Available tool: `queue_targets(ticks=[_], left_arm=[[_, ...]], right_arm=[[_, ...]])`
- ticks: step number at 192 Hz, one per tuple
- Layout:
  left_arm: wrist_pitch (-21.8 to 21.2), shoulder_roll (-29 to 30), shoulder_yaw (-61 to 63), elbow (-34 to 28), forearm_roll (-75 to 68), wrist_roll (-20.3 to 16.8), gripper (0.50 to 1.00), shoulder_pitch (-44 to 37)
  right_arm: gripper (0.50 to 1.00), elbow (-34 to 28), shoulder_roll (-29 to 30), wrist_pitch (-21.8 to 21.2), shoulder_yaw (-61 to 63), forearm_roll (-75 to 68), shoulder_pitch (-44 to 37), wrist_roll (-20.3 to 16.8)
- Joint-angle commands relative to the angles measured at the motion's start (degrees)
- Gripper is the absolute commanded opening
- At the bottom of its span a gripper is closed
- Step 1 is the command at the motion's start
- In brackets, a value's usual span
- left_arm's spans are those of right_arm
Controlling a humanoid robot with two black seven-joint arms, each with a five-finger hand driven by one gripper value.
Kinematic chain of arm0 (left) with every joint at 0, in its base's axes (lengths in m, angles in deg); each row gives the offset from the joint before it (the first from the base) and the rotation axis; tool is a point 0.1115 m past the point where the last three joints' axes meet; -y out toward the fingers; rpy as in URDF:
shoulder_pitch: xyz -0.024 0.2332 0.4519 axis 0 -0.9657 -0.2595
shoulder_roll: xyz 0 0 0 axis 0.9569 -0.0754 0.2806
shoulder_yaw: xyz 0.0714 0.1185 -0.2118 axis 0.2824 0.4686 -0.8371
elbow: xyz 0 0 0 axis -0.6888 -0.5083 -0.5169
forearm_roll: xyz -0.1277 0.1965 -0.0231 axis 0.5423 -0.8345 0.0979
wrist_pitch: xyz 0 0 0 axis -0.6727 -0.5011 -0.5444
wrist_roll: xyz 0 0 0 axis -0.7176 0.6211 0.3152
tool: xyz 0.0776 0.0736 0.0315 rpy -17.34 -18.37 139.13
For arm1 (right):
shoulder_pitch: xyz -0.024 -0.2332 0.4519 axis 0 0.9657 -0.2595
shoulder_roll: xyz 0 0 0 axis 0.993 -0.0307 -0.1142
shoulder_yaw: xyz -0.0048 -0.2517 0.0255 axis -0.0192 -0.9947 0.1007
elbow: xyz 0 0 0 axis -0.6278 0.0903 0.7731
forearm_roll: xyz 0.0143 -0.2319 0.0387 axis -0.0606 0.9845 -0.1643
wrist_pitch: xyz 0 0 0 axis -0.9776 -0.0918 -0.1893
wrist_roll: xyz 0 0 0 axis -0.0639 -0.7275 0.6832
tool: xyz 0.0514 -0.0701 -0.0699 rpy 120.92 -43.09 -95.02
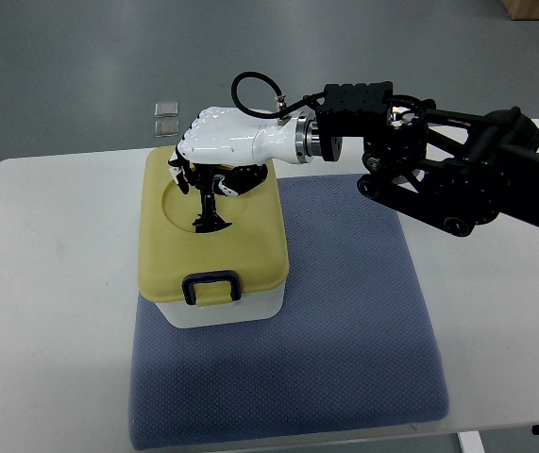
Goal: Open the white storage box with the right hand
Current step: 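Lift the yellow lid up off the white box with the right hand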
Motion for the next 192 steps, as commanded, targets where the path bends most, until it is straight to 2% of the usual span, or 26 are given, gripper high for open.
queue_targets(ticks=[1, 62, 92, 144, 192], left_arm=[[0.00, 0.00, 0.00, 0.00, 0.00, 0.00, 1.000, -0.07], [0.00, 0.00, 0.00, 0.00, 0.00, 0.00, 1.000, 0.02], [0.00, 0.00, 0.00, 0.00, 0.00, 0.00, 1.000, -0.07], [0.00, 0.00, 0.00, 0.00, 0.00, 0.00, 1.000, -0.07], [0.09, 0.00, 0.09, 0.00, -0.08, 0.00, 1.000, 0.02]], right_arm=[[0.500, -0.26, -0.05, 0.03, 0.42, -0.17, -0.08, 0.26], [0.500, -2.63, -1.19, -0.32, 2.88, -1.14, -2.45, 0.70], [0.500, -4.30, -4.35, -0.59, 4.11, -2.19, -3.95, 1.31], [0.500, -10.80, -14.72, -1.03, 4.20, -3.42, -3.95, 1.84], [0.500, -11.16, -25.79, -1.03, 3.15, -3.33, -3.42, 6.32]])
